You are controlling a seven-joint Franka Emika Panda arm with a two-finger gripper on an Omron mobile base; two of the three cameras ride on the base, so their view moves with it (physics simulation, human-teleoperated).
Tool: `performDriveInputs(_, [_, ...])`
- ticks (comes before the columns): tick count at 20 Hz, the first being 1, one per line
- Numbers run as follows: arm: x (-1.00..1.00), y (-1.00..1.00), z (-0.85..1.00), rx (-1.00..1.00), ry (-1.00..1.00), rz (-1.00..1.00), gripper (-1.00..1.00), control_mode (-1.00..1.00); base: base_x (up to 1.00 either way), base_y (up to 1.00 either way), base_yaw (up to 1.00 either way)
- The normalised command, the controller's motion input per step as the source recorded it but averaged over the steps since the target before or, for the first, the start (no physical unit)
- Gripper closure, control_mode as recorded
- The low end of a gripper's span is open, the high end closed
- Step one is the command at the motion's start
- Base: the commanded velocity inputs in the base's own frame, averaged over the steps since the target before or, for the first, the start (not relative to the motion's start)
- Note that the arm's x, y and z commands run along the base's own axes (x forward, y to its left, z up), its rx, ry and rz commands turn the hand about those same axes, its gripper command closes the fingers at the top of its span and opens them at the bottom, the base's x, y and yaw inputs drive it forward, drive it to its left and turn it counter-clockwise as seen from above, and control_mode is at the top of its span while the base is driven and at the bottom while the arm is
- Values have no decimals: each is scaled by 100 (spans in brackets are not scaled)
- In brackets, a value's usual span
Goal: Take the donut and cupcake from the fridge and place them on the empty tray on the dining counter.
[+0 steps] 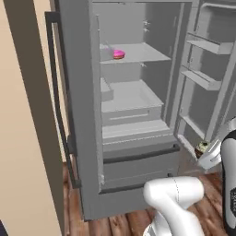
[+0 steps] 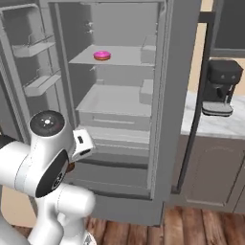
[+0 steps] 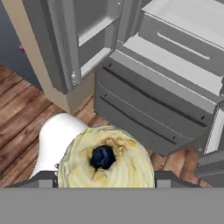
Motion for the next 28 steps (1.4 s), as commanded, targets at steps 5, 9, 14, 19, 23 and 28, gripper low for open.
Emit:
performDriveInputs(5, [0, 0, 0, 0, 0, 0, 100, 100, -98, -32, -46])
performDriveInputs(9, [0, 0, 0, 0, 0, 0, 100, 100, -66, -28, -60])
performDriveInputs(14, [0, 0, 0, 0, 0, 0, 100, 100, -49, -37, -59])
performDriveInputs(19, [0, 0, 0, 0, 0, 0, 100, 100, -33, -40, -56])
performDriveInputs(23, [0, 0, 0, 0, 0, 0, 100, 100, -31, -40, -55])
performDriveInputs(28, [0, 0, 0, 0, 0, 0, 100, 100, -31, -36, -56])
